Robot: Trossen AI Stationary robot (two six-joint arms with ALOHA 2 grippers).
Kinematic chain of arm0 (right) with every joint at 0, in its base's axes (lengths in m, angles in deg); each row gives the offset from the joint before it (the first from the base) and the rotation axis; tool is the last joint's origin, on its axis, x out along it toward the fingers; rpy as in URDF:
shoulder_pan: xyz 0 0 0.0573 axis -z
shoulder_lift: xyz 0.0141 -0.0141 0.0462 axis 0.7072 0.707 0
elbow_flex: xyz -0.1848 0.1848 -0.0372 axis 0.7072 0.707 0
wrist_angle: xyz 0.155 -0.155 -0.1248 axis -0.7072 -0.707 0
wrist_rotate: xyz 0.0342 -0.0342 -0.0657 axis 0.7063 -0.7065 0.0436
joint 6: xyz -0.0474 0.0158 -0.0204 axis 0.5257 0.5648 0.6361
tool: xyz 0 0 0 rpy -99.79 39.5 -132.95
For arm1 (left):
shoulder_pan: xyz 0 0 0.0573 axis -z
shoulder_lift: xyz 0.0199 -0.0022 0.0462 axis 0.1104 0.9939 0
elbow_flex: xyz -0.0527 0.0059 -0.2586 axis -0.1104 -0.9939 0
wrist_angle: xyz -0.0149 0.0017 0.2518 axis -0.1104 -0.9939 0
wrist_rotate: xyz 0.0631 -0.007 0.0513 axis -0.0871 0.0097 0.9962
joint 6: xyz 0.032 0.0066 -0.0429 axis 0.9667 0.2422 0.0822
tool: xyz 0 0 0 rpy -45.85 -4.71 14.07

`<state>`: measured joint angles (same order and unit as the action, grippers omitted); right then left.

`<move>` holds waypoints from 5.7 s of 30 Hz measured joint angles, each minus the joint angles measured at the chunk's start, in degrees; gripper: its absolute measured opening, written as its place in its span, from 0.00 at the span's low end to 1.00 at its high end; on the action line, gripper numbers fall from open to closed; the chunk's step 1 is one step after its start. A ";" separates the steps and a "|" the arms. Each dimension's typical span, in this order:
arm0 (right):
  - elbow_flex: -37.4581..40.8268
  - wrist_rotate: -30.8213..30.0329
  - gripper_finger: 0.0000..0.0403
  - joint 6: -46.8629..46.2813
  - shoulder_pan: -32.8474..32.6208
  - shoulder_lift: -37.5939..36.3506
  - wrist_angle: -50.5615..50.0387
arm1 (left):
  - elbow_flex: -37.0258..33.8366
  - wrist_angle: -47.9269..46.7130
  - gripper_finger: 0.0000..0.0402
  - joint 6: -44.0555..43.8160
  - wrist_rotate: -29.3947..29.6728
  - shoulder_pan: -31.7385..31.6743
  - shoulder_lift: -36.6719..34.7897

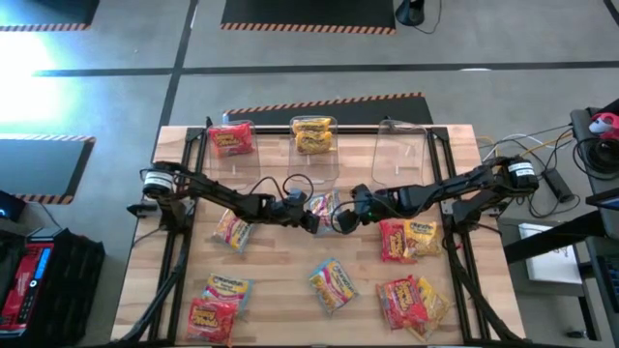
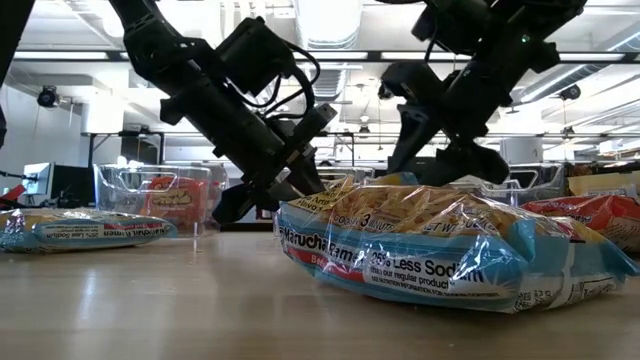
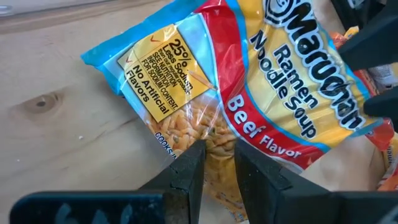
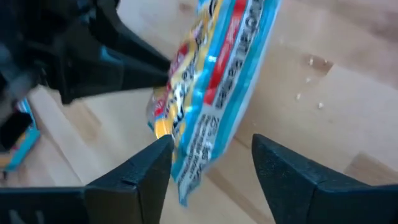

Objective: Sort Maruchan noodles
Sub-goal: Put the blue noodle pack into the right transparent bin, then put the yellow noodle pack into the middle transparent bin

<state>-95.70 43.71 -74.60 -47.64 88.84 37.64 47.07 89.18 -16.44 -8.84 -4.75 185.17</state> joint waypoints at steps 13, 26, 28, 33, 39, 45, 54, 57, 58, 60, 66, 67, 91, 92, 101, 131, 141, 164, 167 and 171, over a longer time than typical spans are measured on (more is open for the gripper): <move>0.11 -6.57 0.54 -3.13 0.02 7.50 10.46 | -0.09 -0.04 0.19 1.13 0.00 0.00 0.04; 0.11 -2.19 0.48 -1.87 0.15 11.95 17.29 | -0.09 -0.09 0.19 1.29 -0.24 0.15 0.07; 0.11 -2.27 0.45 -1.64 0.15 11.67 17.31 | -0.09 -0.03 0.19 1.29 -0.46 0.16 0.07; 0.09 -2.26 0.36 -1.39 0.15 11.35 17.44 | -0.19 1.34 0.19 1.83 -3.07 0.17 -0.11; 0.09 0.85 0.31 0.25 0.15 10.03 16.20 | -0.48 1.65 0.19 4.64 -7.91 0.46 -2.79; 0.09 5.14 0.31 1.53 0.16 6.46 9.55 | -0.35 -2.72 0.19 6.70 -7.91 0.50 -9.00; -0.63 13.76 0.31 10.69 1.49 -7.88 -4.56 | -0.28 -5.77 0.19 10.37 -7.62 0.52 -16.31; -1.42 14.31 0.31 14.29 3.09 -13.47 -12.17 | -0.22 -5.78 0.19 11.23 -7.50 0.46 -16.90; -1.88 14.23 0.31 15.32 3.85 -15.12 -14.73 | -0.22 -6.00 0.19 11.58 -7.50 0.48 -16.90; -3.11 13.97 0.31 17.75 5.85 -17.98 -19.96 | -0.22 -5.98 0.19 12.05 -7.50 0.48 -16.87; -9.14 11.19 0.31 26.05 12.31 -22.16 -28.90 | -0.22 -5.85 0.19 14.71 -7.50 0.35 -16.85; -10.53 11.06 0.31 28.14 13.50 -22.17 -31.27 | -0.22 -5.81 0.19 15.12 -7.51 0.28 -16.85; -19.43 3.90 0.31 71.55 43.66 -16.18 -58.22 | -0.15 -7.08 0.19 22.36 -9.20 -3.01 -17.77; -18.37 4.05 0.31 73.78 44.82 -15.73 -57.04 | -0.15 -6.52 0.19 21.29 -9.12 -3.30 -17.77; -13.07 10.93 0.31 84.66 53.84 -7.39 -45.81 | -0.11 -3.65 0.19 15.77 -4.12 -3.74 -17.75; -21.09 14.01 0.36 84.23 65.94 8.33 -38.61 | -0.11 -3.21 0.19 13.42 0.06 -4.44 -17.70; -21.09 10.77 0.51 79.78 65.94 5.43 -38.56 | -0.11 -3.26 0.19 13.33 -0.02 -4.44 -17.70; -17.27 21.80 0.50 47.25 49.12 -22.32 -39.92 | -0.11 -3.26 0.19 17.55 -6.21 -4.44 -17.70; -16.08 20.75 0.50 40.28 43.17 -25.36 -42.41 | -0.11 -3.52 0.19 19.44 -9.09 -4.44 -17.69; -13.51 16.11 0.50 29.47 34.90 -29.13 -46.66 | -0.11 -4.12 0.19 22.77 -11.29 -4.43 -17.68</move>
<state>-109.21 59.82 -45.13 -12.75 59.71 -9.02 46.96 85.06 6.33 -20.14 -9.18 167.48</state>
